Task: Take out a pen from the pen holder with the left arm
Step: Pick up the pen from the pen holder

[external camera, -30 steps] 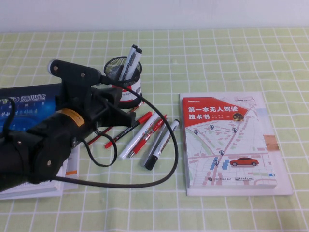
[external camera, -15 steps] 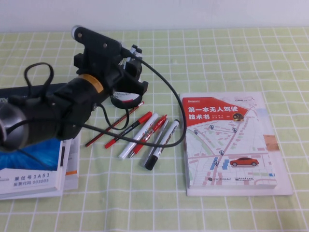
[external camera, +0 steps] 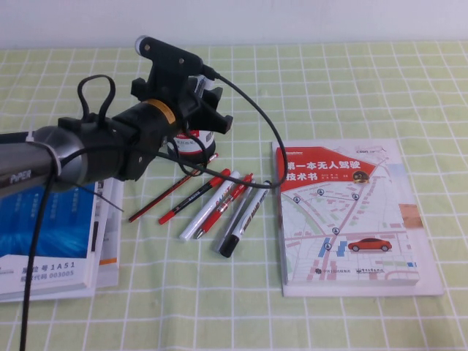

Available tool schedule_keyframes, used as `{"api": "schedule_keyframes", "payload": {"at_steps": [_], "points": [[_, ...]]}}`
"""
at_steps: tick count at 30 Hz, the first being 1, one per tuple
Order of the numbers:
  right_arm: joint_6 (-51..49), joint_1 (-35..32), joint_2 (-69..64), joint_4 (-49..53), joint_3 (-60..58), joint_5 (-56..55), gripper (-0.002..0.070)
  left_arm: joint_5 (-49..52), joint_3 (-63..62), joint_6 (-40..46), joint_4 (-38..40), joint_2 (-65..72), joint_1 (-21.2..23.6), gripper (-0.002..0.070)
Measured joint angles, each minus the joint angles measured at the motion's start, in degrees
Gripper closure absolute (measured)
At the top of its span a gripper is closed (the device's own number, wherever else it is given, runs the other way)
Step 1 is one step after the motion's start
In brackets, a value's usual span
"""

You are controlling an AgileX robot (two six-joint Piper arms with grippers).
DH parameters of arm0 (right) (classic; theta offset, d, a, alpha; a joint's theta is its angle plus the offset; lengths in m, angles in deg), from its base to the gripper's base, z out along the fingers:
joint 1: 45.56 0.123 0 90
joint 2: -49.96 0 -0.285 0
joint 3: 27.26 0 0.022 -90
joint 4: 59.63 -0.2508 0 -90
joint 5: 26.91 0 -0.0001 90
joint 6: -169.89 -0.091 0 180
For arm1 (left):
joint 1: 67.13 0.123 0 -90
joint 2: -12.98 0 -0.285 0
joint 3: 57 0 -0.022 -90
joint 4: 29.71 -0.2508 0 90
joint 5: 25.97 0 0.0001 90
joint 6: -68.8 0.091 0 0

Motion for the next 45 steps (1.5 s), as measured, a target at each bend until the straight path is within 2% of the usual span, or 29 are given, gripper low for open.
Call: {"api": "schedule_keyframes", "payload": {"at_steps": [13, 27, 45], "points": [[0.0, 0.0, 0.0, 0.0, 0.0, 0.0, 0.0690, 0.5, -5.8, -0.2, -0.2, 5.0, 0.0, 0.0374], [0.0, 0.0, 0.0, 0.0, 0.0, 0.0, 0.0690, 0.4, -6.0, -1.8, -0.2, 6.6, 1.1, 0.0391], [0.0, 0.0, 0.0, 0.0, 0.0, 0.0, 0.0690, -2.2, -6.0, -3.0, -4.0, 6.9, 1.1, 0.0391]]}}
